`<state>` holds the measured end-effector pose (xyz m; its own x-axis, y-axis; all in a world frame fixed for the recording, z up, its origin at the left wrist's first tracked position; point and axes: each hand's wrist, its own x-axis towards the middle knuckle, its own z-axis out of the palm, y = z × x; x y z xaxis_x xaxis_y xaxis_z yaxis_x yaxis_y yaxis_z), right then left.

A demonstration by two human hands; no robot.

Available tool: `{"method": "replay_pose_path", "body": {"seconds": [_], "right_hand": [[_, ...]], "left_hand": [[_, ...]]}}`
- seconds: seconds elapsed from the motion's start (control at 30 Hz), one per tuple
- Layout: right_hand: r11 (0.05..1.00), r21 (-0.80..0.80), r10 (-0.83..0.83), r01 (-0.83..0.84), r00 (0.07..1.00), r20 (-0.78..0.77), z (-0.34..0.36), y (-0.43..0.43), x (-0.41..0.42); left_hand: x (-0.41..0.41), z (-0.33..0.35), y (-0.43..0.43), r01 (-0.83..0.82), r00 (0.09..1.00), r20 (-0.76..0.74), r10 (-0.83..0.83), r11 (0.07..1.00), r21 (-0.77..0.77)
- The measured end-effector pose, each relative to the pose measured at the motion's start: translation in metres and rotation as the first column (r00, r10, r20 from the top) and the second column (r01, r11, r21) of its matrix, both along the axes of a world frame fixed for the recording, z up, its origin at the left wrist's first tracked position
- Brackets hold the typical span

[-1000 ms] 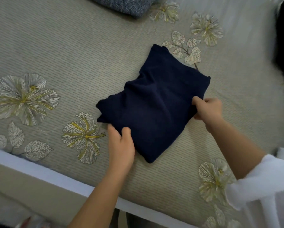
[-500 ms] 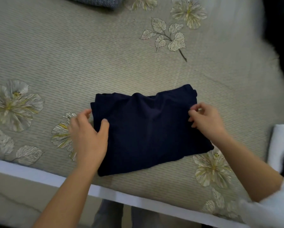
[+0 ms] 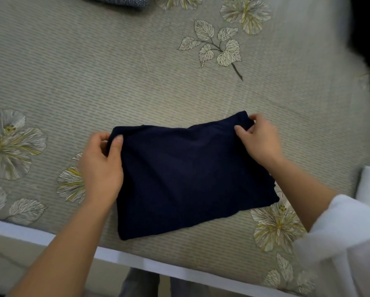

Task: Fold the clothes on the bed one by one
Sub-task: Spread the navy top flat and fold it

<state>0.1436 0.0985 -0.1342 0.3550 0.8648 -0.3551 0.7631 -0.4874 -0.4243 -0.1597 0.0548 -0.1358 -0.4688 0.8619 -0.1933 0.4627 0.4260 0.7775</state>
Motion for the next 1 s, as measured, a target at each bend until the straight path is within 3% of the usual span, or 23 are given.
{"method": "replay_pose_path", "body": {"seconds": [0.07,0.13,0.27,0.33,0.37,0.43,0.5,0.6,0.67,0.87,0.93,1.0], "right_hand": [[0.999,-0.042,0.005,-0.005,1.0,0.001,-0.004,0.002,0.001],[1.0,0.024,0.019,-0.02,0.998,0.055,-0.005,0.004,0.002],[0.982,0.067,-0.171,0.175,0.984,-0.057,-0.006,0.007,0.002],[0.972,0.051,-0.22,0.229,0.964,-0.146,-0.007,0.002,-0.005],[0.972,0.078,-0.208,0.223,0.964,-0.162,-0.005,-0.003,-0.011],[0.974,0.219,-0.045,0.063,0.996,-0.083,0.002,-0.02,-0.03],[0.918,0.311,0.242,-0.245,0.969,0.048,0.001,-0.046,-0.052],[0.735,0.117,0.653,-0.667,0.744,0.142,-0.013,-0.082,-0.066],[0.678,-0.042,0.723,-0.734,0.656,0.218,-0.027,-0.095,-0.049],[0.773,-0.128,0.625,-0.621,0.71,0.325,-0.036,-0.102,-0.012],[0.848,-0.069,0.519,-0.525,0.799,0.305,-0.032,-0.102,-0.012],[0.958,0.04,0.271,-0.283,0.944,0.19,-0.026,-0.097,-0.007]], "left_hand": [[0.0,-0.005,-0.001,-0.055,0.998,0.028,0.056,0.998,-0.014],[0.001,-0.007,0.001,-0.099,0.994,0.05,0.098,0.995,0.024],[-0.001,-0.008,0.005,-0.145,0.988,0.05,0.146,0.989,-0.009],[0.002,-0.006,0.004,-0.109,0.994,-0.013,0.108,0.992,-0.069],[0.006,-0.004,0.002,-0.057,0.992,-0.12,0.05,0.997,-0.054],[0.02,0.006,-0.007,0.134,0.928,-0.352,-0.12,0.991,0.014],[0.039,0.012,-0.024,0.388,0.823,-0.457,-0.337,0.921,0.019],[0.054,0.0,-0.054,0.571,0.649,-0.45,-0.613,0.784,-0.244],[0.044,-0.015,-0.064,0.518,0.631,-0.44,-0.639,0.769,-0.373],[0.017,-0.026,-0.072,0.383,0.752,-0.381,-0.538,0.826,-0.413],[0.011,-0.021,-0.075,0.366,0.804,-0.314,-0.506,0.836,-0.41],[0.006,-0.014,-0.075,0.338,0.863,-0.244,-0.443,0.864,-0.373]]}}
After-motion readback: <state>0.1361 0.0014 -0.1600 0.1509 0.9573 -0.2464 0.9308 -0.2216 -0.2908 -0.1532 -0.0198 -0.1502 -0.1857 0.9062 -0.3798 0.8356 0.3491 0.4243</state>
